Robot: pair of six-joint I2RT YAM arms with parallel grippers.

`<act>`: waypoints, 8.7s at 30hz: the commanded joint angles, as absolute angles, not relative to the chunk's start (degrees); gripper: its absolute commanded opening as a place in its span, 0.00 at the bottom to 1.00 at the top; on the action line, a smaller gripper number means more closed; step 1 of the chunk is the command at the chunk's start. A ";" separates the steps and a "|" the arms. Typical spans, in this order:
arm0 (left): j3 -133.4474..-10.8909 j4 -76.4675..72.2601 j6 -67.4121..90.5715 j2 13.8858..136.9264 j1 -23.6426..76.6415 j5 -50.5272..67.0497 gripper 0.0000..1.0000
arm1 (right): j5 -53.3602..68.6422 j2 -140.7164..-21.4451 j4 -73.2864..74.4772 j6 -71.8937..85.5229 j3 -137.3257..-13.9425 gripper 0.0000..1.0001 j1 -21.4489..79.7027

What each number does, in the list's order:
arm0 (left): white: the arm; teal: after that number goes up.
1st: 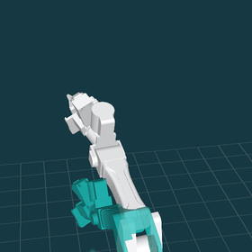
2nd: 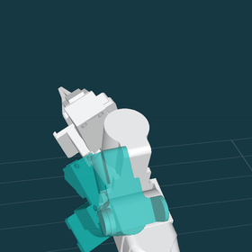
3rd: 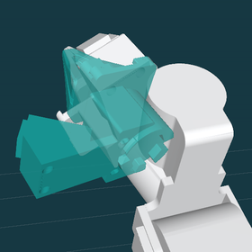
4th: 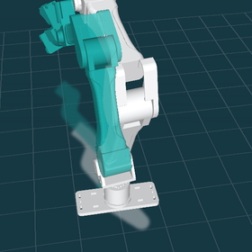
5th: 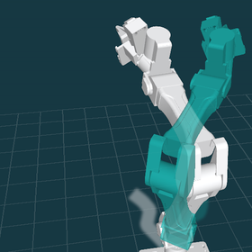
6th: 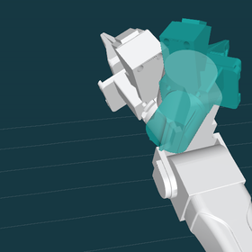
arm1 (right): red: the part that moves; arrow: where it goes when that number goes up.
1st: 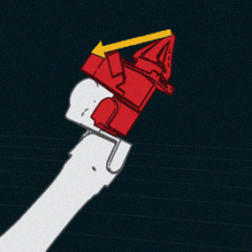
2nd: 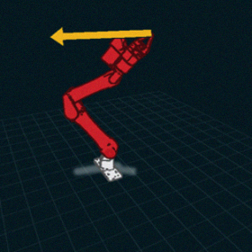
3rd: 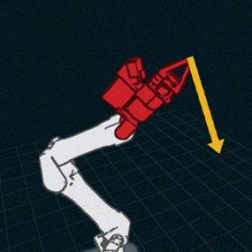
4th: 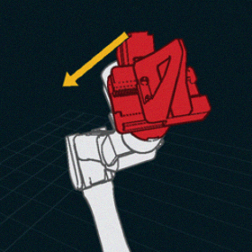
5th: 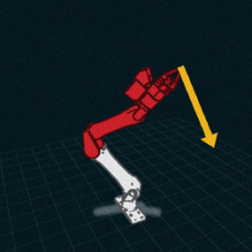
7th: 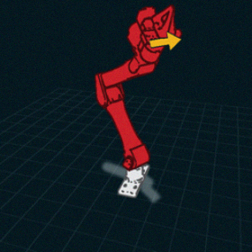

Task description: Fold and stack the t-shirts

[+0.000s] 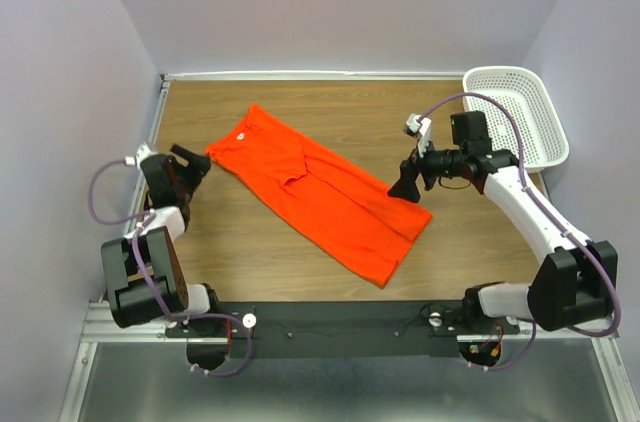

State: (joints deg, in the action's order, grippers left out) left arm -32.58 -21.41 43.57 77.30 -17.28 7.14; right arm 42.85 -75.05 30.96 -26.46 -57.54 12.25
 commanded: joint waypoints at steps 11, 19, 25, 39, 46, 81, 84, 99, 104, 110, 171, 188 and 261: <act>-30.40 -32.61 47.73 92.97 -17.58 17.76 0.82 | 53.17 -72.25 29.36 -25.93 -53.79 0.96 11.87; -40.95 -22.06 47.11 95.10 -16.70 18.81 0.65 | 53.35 -70.93 29.44 -25.75 -53.53 0.96 11.87; -51.22 -9.25 47.81 102.20 -15.65 12.04 0.62 | 53.09 -69.87 29.44 -25.58 -53.88 0.96 11.78; -61.69 1.84 46.58 109.51 -13.10 8.35 0.26 | 52.47 -69.35 29.44 -25.49 -54.05 0.96 11.87; -70.04 -1.82 38.33 115.13 -12.83 15.02 0.16 | 52.03 -67.94 29.44 -25.49 -53.79 0.96 11.87; -85.71 -1.75 24.16 104.86 -16.60 1.56 0.47 | 55.46 -68.64 42.71 -74.98 -45.96 1.00 15.29; -79.64 -4.92 25.13 101.44 -18.54 11.30 0.42 | 54.85 -70.66 42.89 -74.44 -46.58 1.00 15.91; -36.50 -14.14 13.18 37.13 3.78 10.07 0.98 | 40.25 -80.07 40.96 -90.44 -44.21 0.78 27.16; -30.76 -9.88 6.78 25.58 3.87 27.22 0.98 | 37.10 -84.18 37.98 -90.00 -43.42 0.63 31.01; -37.61 -0.09 -5.08 28.47 12.45 19.71 0.98 | 34.46 -88.41 32.61 -87.19 -43.24 0.63 33.83; -55.73 27.57 19.84 56.61 72.51 -25.49 0.68 | 29.71 -92.38 28.74 -76.20 -46.67 0.08 34.45; -41.14 32.08 48.51 59.75 76.63 -9.93 0.70 | 24.26 -86.49 29.35 -77.69 -40.70 0.00 31.56; -40.53 2.30 29.61 79.57 74.38 -0.97 0.00 | 46.57 -86.21 47.64 -77.53 -58.44 0.01 16.17</act>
State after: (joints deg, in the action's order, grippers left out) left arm -44.16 8.47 30.06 85.32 78.48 -9.13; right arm 41.80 -84.14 46.28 -81.14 -54.65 16.75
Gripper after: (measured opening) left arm 0.011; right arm 0.010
